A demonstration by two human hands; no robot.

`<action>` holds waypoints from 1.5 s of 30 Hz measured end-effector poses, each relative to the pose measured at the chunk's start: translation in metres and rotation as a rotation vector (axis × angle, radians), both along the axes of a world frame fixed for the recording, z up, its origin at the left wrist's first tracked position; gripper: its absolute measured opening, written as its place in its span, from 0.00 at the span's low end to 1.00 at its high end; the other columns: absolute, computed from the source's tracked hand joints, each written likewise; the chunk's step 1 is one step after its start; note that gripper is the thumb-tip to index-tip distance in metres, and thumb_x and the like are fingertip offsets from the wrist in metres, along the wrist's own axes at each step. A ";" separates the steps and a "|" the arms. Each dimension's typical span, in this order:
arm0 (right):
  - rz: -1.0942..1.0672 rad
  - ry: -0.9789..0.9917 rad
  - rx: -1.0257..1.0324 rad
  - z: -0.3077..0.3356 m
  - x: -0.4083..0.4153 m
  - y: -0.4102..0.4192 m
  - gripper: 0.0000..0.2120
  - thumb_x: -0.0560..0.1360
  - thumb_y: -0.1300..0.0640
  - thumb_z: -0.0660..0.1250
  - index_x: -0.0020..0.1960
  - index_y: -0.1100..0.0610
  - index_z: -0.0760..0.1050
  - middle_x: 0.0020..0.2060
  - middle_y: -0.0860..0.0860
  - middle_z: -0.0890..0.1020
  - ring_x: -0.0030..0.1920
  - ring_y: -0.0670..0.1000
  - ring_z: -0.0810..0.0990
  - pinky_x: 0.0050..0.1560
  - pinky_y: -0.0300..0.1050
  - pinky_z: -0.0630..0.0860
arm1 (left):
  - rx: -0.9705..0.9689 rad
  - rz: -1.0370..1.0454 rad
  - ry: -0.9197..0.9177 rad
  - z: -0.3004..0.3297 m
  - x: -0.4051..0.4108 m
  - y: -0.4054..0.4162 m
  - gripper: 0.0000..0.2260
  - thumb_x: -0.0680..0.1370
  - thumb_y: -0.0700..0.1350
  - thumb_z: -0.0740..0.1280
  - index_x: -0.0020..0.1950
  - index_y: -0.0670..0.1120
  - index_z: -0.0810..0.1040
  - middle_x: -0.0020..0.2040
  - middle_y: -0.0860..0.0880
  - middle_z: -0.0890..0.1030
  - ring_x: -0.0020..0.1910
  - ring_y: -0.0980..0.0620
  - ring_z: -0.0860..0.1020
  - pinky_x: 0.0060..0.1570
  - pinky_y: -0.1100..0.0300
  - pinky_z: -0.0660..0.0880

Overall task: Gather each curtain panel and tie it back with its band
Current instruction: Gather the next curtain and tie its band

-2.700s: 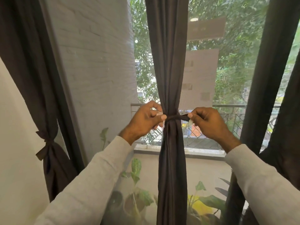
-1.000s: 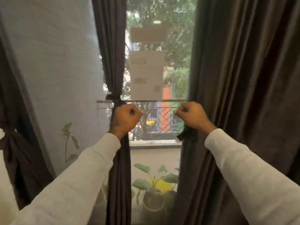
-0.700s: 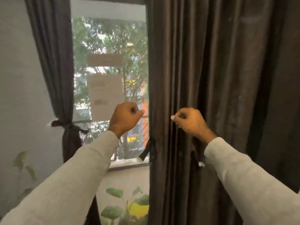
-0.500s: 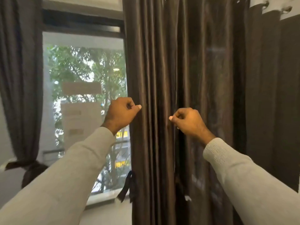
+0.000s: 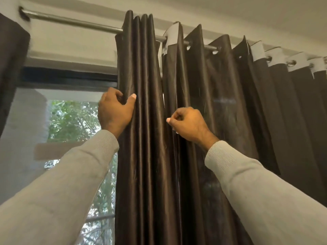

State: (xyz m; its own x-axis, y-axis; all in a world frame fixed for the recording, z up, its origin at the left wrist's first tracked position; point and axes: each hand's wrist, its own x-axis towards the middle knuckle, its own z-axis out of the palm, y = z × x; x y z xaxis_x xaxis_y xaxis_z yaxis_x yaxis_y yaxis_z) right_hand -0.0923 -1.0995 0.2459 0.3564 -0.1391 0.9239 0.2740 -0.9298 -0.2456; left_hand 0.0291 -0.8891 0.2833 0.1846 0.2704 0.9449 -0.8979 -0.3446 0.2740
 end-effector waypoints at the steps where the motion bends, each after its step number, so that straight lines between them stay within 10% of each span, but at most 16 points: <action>1: 0.022 -0.022 -0.013 0.011 0.007 0.001 0.11 0.79 0.46 0.73 0.42 0.51 0.82 0.37 0.47 0.86 0.41 0.48 0.86 0.49 0.54 0.86 | -0.013 0.007 0.012 0.009 0.004 -0.004 0.22 0.77 0.65 0.72 0.57 0.48 0.76 0.56 0.46 0.81 0.57 0.40 0.79 0.56 0.47 0.76; 13: 0.195 -0.132 0.023 0.083 0.065 0.000 0.16 0.78 0.41 0.71 0.56 0.52 0.78 0.51 0.50 0.83 0.51 0.53 0.84 0.52 0.53 0.84 | -0.037 -0.390 0.404 0.028 0.040 -0.008 0.40 0.65 0.71 0.79 0.67 0.47 0.78 0.61 0.47 0.86 0.58 0.44 0.85 0.64 0.43 0.81; 18: 0.251 -0.038 0.087 0.094 0.083 0.023 0.32 0.77 0.40 0.72 0.73 0.56 0.69 0.63 0.56 0.79 0.61 0.59 0.81 0.60 0.61 0.83 | 0.044 -0.567 0.404 0.028 0.016 -0.014 0.11 0.82 0.46 0.74 0.63 0.44 0.83 0.53 0.42 0.89 0.52 0.43 0.89 0.58 0.46 0.85; 22: 0.175 -0.005 0.090 0.100 0.096 0.027 0.12 0.78 0.56 0.70 0.59 0.58 0.81 0.52 0.54 0.83 0.53 0.57 0.83 0.57 0.55 0.84 | 0.057 -0.341 0.370 0.031 0.024 0.012 0.18 0.81 0.52 0.73 0.70 0.47 0.81 0.59 0.46 0.87 0.58 0.42 0.86 0.65 0.42 0.81; 31: 0.375 -0.044 0.356 0.094 0.126 0.047 0.17 0.83 0.49 0.64 0.68 0.57 0.75 0.62 0.59 0.82 0.63 0.62 0.80 0.66 0.58 0.78 | -0.140 0.259 0.393 0.042 0.050 0.142 0.12 0.84 0.51 0.66 0.62 0.46 0.82 0.63 0.38 0.83 0.63 0.33 0.80 0.66 0.42 0.77; 37: 0.498 -0.181 0.475 0.100 0.143 0.095 0.25 0.80 0.50 0.67 0.75 0.50 0.68 0.63 0.56 0.82 0.63 0.60 0.80 0.67 0.53 0.75 | -0.017 -0.301 0.384 0.037 0.095 0.195 0.23 0.79 0.59 0.75 0.69 0.49 0.81 0.60 0.49 0.86 0.59 0.46 0.85 0.67 0.45 0.80; 42: 0.300 -0.281 0.107 0.101 0.144 0.151 0.16 0.79 0.52 0.65 0.64 0.54 0.80 0.59 0.61 0.85 0.59 0.63 0.82 0.59 0.54 0.79 | 0.126 -0.447 0.172 0.048 0.086 0.170 0.17 0.87 0.55 0.64 0.73 0.49 0.76 0.64 0.48 0.84 0.62 0.50 0.83 0.72 0.44 0.77; 45: 0.225 -0.110 -0.181 0.116 0.144 0.198 0.21 0.76 0.56 0.70 0.68 0.49 0.81 0.64 0.55 0.84 0.65 0.59 0.82 0.65 0.51 0.78 | 0.183 -0.640 0.213 0.060 0.076 0.154 0.33 0.79 0.72 0.64 0.71 0.48 0.82 0.64 0.46 0.86 0.65 0.48 0.84 0.72 0.45 0.77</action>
State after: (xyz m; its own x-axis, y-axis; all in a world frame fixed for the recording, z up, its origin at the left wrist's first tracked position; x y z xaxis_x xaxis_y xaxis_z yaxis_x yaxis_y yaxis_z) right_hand 0.0515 -0.9019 0.3623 0.2562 0.1020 0.9612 0.4937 -0.8687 -0.0394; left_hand 0.1046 -0.7355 0.3435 0.4406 -0.1133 0.8905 -0.8730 0.1772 0.4544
